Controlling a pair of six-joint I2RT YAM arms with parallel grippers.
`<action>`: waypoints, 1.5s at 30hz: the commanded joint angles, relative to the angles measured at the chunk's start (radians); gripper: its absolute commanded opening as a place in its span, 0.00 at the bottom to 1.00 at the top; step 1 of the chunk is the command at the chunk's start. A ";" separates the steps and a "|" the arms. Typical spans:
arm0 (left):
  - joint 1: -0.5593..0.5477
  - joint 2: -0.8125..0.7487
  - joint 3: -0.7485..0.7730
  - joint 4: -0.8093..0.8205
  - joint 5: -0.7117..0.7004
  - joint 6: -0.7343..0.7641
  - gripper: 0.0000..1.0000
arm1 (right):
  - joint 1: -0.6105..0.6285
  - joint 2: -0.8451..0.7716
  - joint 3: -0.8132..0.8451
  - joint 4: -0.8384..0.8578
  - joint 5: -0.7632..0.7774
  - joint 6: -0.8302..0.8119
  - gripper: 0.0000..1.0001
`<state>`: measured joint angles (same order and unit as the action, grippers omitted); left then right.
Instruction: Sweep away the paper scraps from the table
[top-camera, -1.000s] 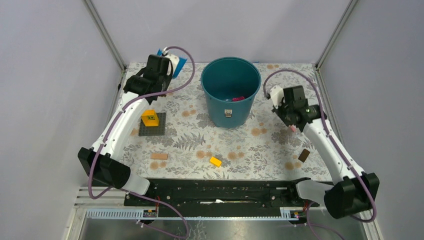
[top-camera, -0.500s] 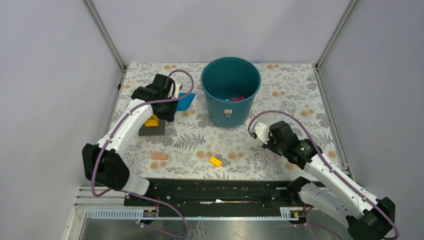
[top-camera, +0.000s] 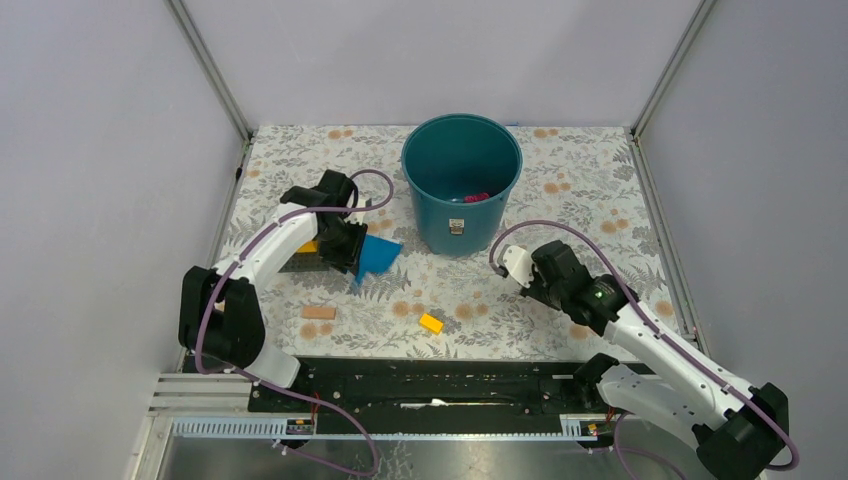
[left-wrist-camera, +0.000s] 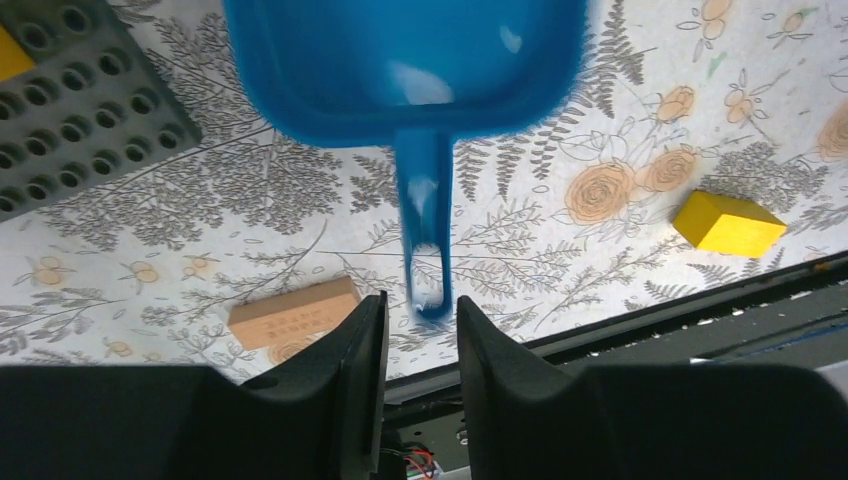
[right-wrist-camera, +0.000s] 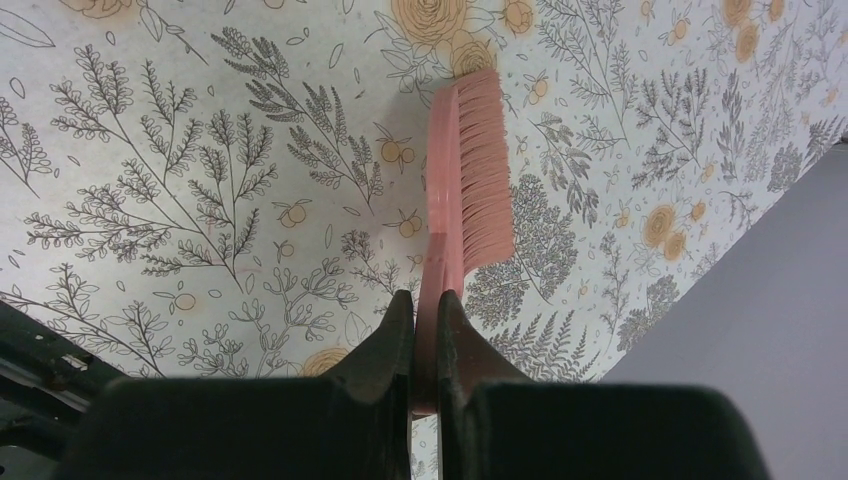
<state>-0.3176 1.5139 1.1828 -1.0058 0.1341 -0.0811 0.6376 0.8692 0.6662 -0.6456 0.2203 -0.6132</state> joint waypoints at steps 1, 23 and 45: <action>0.005 0.002 -0.004 0.003 0.087 -0.021 0.38 | 0.012 0.022 0.035 -0.057 -0.080 0.032 0.00; 0.005 -0.054 0.007 0.021 0.135 -0.011 0.58 | -0.004 0.092 0.217 -0.026 -0.197 0.280 0.96; 0.006 -0.052 0.180 0.104 0.031 0.096 0.64 | -0.574 0.405 0.564 -0.133 -0.365 0.720 0.99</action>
<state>-0.3168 1.4803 1.2964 -0.9665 0.2195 -0.0269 0.1158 1.2320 1.1561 -0.7555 -0.1284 -0.0551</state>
